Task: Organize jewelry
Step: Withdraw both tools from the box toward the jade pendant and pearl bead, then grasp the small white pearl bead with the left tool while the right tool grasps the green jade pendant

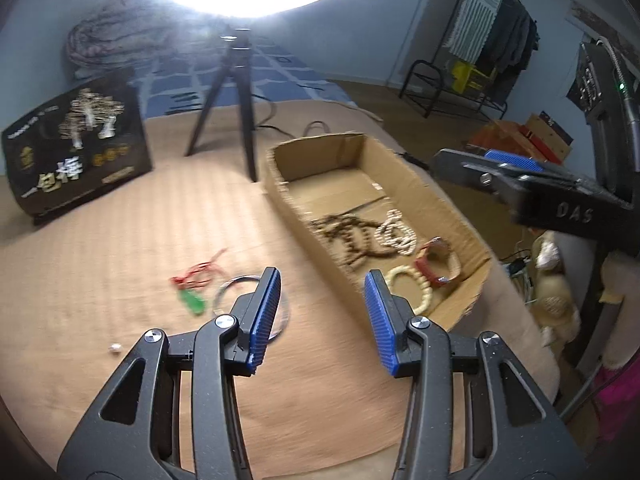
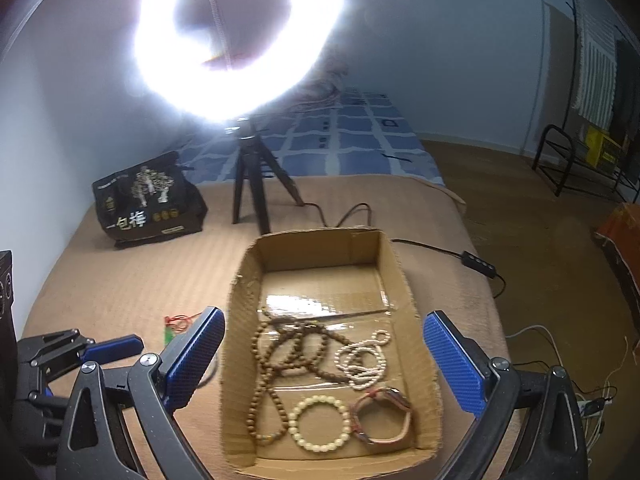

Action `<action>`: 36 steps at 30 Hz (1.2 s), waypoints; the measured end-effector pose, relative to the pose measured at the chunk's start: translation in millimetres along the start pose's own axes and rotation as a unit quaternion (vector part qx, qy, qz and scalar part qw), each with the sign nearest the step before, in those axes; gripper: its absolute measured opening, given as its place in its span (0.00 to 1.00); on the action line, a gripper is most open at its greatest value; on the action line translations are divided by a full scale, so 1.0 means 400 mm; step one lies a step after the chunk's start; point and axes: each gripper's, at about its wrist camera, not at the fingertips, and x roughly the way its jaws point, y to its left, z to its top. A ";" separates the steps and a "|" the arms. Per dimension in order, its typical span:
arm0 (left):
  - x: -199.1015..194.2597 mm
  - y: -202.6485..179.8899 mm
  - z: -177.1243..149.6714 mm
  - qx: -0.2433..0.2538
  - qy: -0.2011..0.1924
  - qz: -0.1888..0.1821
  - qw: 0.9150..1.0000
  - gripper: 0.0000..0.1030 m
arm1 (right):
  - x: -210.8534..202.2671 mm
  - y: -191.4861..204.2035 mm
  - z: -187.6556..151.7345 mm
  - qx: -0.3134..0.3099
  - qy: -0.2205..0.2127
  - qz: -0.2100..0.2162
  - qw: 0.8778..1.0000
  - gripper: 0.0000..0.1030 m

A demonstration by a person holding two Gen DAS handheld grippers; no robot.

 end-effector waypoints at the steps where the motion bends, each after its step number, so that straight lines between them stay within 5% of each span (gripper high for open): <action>1: -0.006 0.015 -0.005 -0.001 0.000 0.005 1.000 0.43 | 0.001 0.011 0.002 -0.003 0.000 0.004 1.000 0.98; 16: -0.071 0.279 -0.109 -0.044 0.014 0.054 0.997 0.43 | 0.049 0.170 0.010 -0.047 0.021 0.074 0.996 0.94; 28: -0.046 0.353 -0.169 -0.051 0.027 0.050 0.997 0.42 | 0.165 0.309 -0.013 -0.075 0.088 0.139 0.984 0.63; 30: -0.031 0.358 -0.174 -0.047 0.031 0.051 0.997 0.34 | 0.190 0.325 -0.019 -0.076 0.101 0.144 0.981 0.57; 36: 0.009 0.385 -0.181 -0.056 0.041 0.050 0.996 0.33 | 0.264 0.377 -0.035 -0.087 0.141 0.159 0.973 0.46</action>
